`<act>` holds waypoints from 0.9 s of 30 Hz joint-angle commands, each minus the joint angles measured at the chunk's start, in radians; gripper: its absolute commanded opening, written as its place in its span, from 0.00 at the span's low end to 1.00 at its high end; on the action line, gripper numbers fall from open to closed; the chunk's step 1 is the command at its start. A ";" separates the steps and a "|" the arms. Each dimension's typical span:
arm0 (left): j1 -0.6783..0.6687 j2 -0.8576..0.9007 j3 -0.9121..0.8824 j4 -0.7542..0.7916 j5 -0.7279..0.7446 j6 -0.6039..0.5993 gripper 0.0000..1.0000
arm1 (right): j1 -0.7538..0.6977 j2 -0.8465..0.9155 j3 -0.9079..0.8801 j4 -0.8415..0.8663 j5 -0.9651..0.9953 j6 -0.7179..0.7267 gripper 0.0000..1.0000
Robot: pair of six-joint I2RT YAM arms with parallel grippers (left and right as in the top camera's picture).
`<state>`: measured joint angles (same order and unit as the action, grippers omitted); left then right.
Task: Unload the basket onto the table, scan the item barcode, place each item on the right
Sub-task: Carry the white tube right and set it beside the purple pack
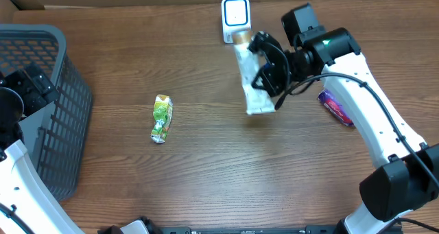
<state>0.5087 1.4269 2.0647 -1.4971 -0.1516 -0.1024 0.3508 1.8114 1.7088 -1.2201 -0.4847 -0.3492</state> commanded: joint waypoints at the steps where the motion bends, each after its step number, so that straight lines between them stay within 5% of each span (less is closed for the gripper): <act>1: 0.002 0.000 0.011 0.002 -0.005 -0.010 1.00 | -0.028 -0.007 -0.029 -0.024 0.061 0.046 0.04; 16: 0.002 0.000 0.011 0.002 -0.005 -0.010 1.00 | -0.110 -0.001 -0.455 0.236 0.678 0.268 0.04; 27: 0.002 0.000 0.011 0.002 -0.005 -0.010 1.00 | -0.269 -0.001 -0.549 0.439 0.799 0.335 0.04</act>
<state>0.5087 1.4269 2.0647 -1.4971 -0.1516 -0.1024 0.1226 1.8122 1.1751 -0.7998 0.2119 -0.0383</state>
